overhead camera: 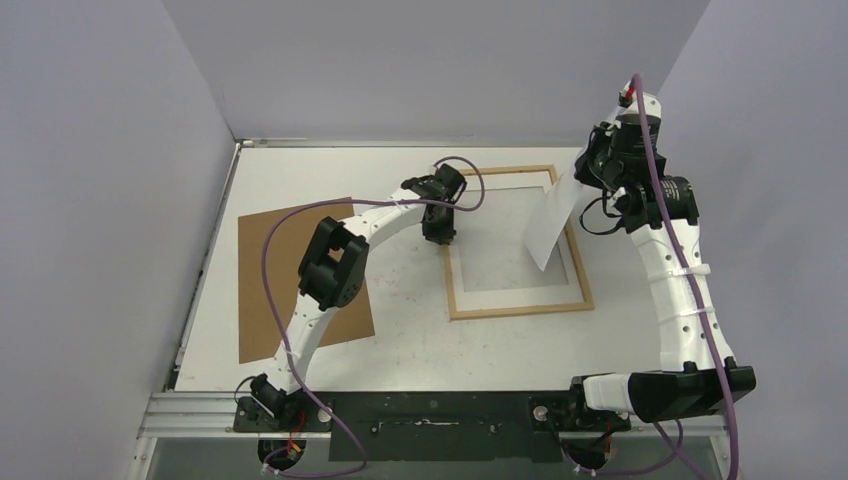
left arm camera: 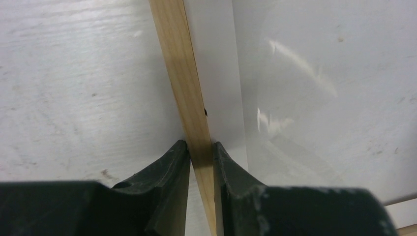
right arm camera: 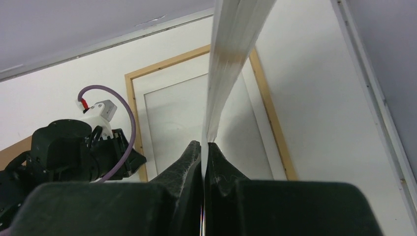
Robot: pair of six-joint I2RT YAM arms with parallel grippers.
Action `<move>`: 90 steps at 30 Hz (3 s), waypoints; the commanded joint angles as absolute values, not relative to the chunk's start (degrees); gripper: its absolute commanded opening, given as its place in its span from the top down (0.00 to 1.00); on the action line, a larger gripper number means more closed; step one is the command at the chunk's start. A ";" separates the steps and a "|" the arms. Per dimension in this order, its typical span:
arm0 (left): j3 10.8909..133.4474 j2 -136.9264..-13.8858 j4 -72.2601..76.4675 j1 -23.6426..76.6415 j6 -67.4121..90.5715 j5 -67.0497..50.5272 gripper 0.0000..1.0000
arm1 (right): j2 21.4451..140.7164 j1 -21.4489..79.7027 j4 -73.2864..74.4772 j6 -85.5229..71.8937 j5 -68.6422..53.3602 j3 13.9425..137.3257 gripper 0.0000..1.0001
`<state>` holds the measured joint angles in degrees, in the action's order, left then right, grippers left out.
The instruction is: Put the photo into the frame
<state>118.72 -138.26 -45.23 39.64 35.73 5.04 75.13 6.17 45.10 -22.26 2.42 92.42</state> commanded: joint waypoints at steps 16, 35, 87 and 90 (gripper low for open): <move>88.88 -117.14 -42.03 23.44 13.31 -6.97 0.72 | 79.05 17.39 40.96 -21.05 -29.00 102.41 1.00; 79.21 -94.33 -38.39 6.74 19.86 -15.32 0.39 | 96.30 17.38 42.74 -38.71 -43.22 107.92 1.00; 76.99 -101.01 -31.63 4.22 25.20 -19.50 0.39 | 117.07 9.35 46.77 -15.28 -45.24 93.30 0.97; 76.63 -101.07 -31.37 4.30 25.36 -19.96 0.39 | 115.60 9.67 45.19 -14.86 -44.90 92.27 0.96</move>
<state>75.35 -100.79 -33.54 4.05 25.30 -18.37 117.80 8.64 48.03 -16.82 -43.92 93.25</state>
